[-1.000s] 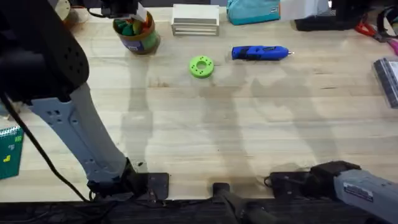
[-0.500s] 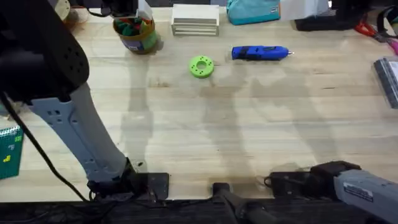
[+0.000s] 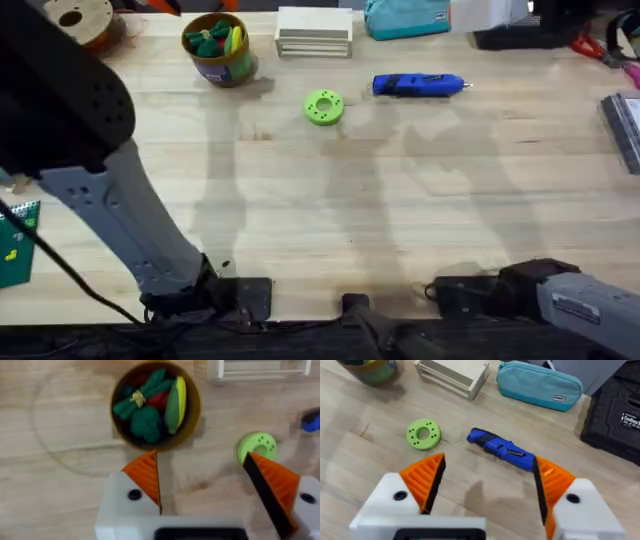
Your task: Pick up the gripper from the table and insert it into the empty holder that is missing its gripper. Then pick up a screw, insert it into the mounting hole, and use the screwdriver to tighten it. Finally, clean up the table by picking up the vegetable and placing it into the bucket.
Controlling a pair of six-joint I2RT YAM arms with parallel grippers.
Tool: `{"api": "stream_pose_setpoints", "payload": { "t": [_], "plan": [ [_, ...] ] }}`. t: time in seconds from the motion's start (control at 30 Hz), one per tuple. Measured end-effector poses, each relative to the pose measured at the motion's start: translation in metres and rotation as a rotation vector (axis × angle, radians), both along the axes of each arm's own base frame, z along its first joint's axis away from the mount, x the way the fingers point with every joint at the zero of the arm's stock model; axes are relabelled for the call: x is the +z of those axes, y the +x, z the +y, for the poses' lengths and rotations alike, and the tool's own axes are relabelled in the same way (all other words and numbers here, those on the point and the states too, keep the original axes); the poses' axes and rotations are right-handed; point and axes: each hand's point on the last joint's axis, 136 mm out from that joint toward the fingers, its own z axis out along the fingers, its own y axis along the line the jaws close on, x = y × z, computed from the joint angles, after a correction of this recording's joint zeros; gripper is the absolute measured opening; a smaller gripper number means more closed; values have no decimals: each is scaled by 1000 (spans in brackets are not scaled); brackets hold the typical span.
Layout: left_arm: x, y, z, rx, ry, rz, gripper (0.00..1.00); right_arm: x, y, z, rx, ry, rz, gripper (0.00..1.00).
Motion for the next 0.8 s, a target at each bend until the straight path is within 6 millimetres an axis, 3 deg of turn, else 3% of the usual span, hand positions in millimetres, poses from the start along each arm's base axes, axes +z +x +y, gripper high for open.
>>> {"api": "stream_pose_setpoints", "payload": {
  "t": [0.17, 0.43, 0.8],
  "plan": [
    [31, -28, 8, 25, 5, -4, 985, 0, 0, 0, 0, 0, -1, 992],
    [68, -88, 20, 65, 98, 34, 988, 0, 0, 0, 0, 0, 0, 990],
    [142, -137, 13, 79, 128, -185, 987, 0, 0, 0, 0, 0, 0, 990]
  ]
}}
